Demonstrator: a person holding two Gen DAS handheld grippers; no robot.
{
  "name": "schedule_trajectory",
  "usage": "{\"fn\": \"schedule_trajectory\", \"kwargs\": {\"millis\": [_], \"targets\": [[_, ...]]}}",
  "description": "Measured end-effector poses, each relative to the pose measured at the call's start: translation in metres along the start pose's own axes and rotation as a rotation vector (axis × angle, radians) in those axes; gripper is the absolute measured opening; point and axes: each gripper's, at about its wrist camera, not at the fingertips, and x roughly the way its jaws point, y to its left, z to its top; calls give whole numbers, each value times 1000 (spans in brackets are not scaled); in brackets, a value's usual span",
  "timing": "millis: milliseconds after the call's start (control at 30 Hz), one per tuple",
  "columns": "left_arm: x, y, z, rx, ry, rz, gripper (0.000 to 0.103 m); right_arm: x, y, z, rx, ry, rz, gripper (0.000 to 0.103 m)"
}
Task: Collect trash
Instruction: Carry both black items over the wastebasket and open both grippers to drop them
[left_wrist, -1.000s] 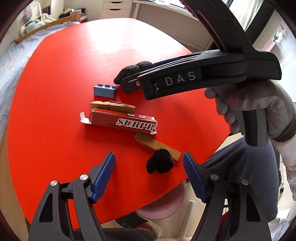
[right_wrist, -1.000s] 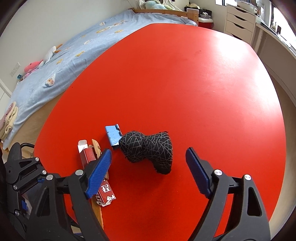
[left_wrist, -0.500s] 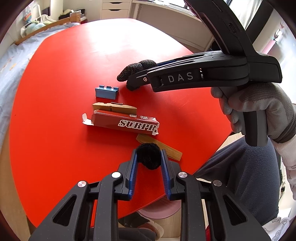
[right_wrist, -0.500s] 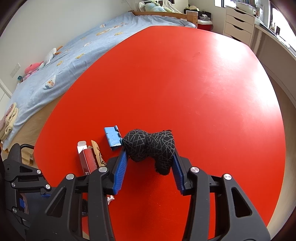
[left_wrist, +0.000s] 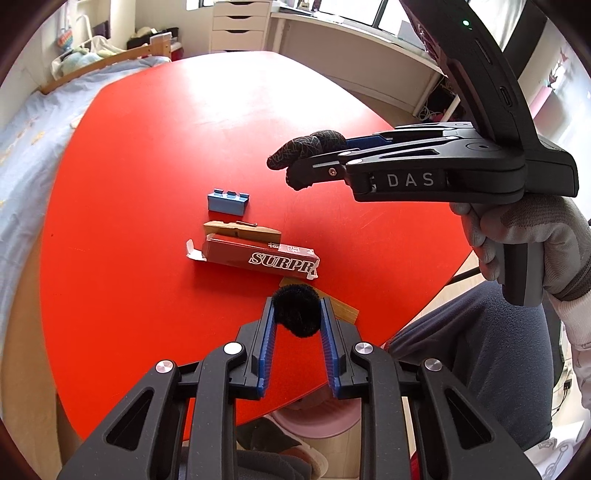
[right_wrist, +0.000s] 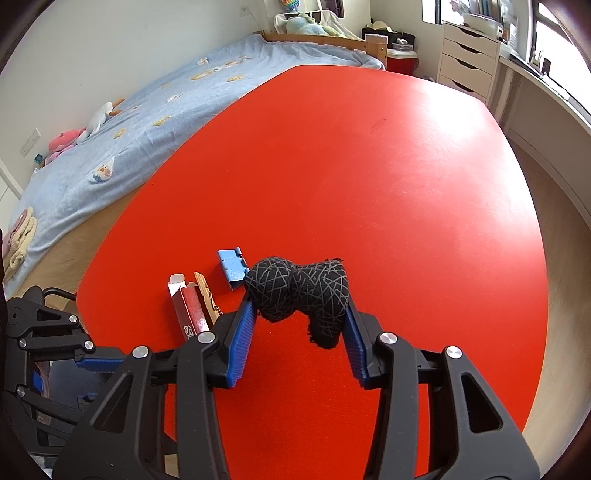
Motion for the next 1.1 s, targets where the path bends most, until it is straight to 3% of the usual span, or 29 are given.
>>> {"fn": "schedule_trajectory", "kwargs": {"millis": [833,1100], "targets": [[-78,-33,-25,13,-133,53,23,-114,28,-71,-39,-99,16,44],[-86,-44,-38,19,-143,45,23,-140,42,-102,-35,-108,43,44]]}}
